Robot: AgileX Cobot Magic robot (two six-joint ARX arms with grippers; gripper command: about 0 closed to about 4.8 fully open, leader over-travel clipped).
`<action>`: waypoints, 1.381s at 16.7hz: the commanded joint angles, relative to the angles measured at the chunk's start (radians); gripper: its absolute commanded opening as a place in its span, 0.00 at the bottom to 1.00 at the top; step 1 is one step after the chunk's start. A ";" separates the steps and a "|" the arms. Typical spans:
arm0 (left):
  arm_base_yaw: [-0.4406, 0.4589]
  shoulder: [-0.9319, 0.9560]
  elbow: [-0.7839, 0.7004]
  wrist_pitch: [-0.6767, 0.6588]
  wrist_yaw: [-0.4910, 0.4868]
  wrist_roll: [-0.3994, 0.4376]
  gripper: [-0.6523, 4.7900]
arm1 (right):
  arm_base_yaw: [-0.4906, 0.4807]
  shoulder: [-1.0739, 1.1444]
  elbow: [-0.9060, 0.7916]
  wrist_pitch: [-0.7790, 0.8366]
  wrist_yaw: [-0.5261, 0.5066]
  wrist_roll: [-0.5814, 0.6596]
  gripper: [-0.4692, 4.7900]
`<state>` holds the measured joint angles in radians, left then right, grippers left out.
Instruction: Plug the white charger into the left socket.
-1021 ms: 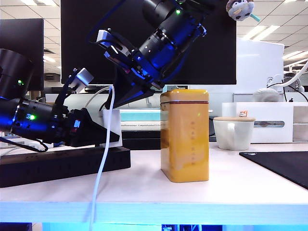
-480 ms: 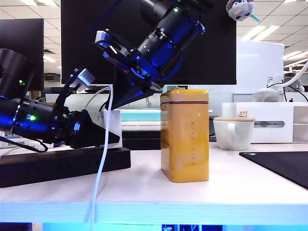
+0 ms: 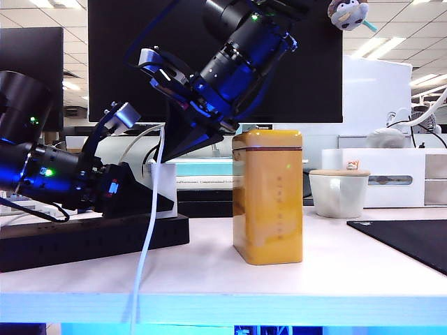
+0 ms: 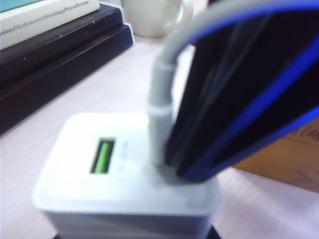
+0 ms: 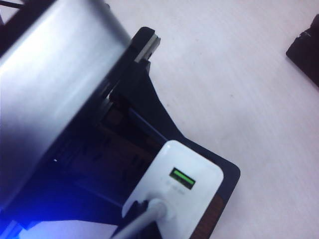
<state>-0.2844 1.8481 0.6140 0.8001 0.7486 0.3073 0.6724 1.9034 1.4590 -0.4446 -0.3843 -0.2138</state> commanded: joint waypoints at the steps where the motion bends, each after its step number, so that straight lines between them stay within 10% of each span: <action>1: -0.001 0.002 -0.009 -0.101 -0.012 -0.015 0.40 | 0.000 0.050 -0.033 -0.179 0.076 0.004 0.08; 4: -0.001 -0.038 -0.009 -0.094 -0.013 -0.015 0.51 | 0.000 0.050 -0.021 -0.179 0.095 0.004 0.08; 7: -0.001 -0.066 -0.007 -0.093 -0.042 -0.030 1.00 | 0.000 0.050 -0.021 -0.179 0.095 0.003 0.08; 23: 0.001 -0.504 -0.003 -0.406 -0.323 -0.004 0.49 | -0.003 -0.093 -0.020 -0.074 0.185 0.005 0.08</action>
<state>-0.2848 1.3521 0.6094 0.3882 0.4530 0.2985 0.6685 1.8137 1.4315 -0.5549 -0.1982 -0.2104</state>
